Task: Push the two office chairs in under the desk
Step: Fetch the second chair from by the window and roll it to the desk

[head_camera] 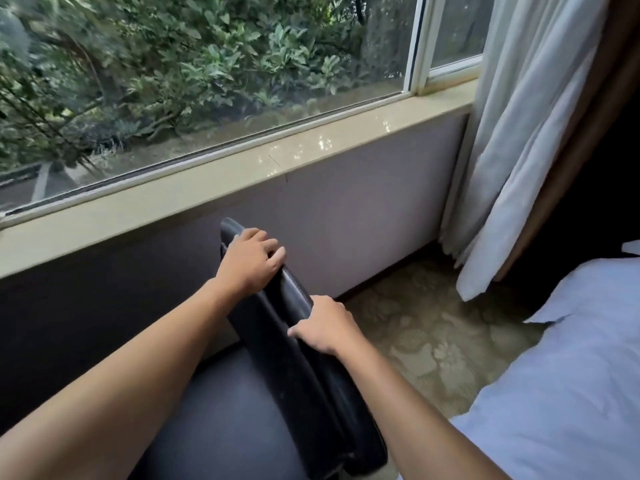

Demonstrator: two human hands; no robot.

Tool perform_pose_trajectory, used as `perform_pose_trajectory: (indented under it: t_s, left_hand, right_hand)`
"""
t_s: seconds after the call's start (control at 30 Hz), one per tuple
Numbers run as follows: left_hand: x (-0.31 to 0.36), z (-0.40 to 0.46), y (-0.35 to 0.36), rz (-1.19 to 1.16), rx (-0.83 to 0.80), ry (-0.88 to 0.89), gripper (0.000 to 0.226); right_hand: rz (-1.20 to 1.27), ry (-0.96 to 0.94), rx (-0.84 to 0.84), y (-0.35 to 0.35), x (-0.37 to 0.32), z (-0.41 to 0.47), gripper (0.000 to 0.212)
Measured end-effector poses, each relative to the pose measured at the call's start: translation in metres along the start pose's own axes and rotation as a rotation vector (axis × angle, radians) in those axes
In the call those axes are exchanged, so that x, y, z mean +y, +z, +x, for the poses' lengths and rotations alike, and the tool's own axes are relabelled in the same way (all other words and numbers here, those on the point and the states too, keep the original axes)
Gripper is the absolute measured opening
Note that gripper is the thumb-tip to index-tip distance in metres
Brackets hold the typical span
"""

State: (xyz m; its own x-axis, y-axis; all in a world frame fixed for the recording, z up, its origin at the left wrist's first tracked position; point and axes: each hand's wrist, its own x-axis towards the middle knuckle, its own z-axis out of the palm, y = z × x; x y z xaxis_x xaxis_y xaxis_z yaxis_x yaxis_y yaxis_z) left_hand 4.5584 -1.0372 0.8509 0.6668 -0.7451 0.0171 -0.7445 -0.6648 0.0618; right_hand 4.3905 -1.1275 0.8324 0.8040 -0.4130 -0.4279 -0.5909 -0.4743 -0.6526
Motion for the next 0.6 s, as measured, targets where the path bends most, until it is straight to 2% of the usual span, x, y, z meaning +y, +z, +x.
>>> perform_pose_trajectory:
  t_s: [0.07, 0.2, 0.3, 0.43, 0.5, 0.6]
  left_hand:
    - [-0.012, -0.007, -0.006, -0.029, 0.009, -0.036, 0.066]
    - [-0.040, -0.034, -0.005, -0.048, 0.083, -0.101, 0.043]
    - [-0.062, -0.070, -0.007, -0.075, 0.035, -0.163, 0.045]
    - [-0.084, -0.123, -0.001, -0.166, 0.147, -0.214, 0.030]
    - [-0.103, -0.151, 0.002, -0.196, 0.187, -0.268, 0.029]
    - [-0.129, -0.197, 0.003, -0.253, 0.179, -0.342, 0.028]
  right_hand:
    - [-0.030, -0.027, -0.023, 0.005, -0.011, 0.002, 0.048]
    - [-0.028, -0.082, -0.072, 0.026, -0.031, -0.006, 0.036]
    - [-0.015, -0.104, -0.111, 0.056, -0.046, -0.021, 0.029]
    - [-0.025, -0.132, -0.151, 0.101, -0.065, -0.049, 0.020]
    - [-0.021, -0.161, -0.194, 0.127, -0.076, -0.065, 0.020]
    - [-0.025, -0.196, -0.239, 0.169, -0.097, -0.095, 0.035]
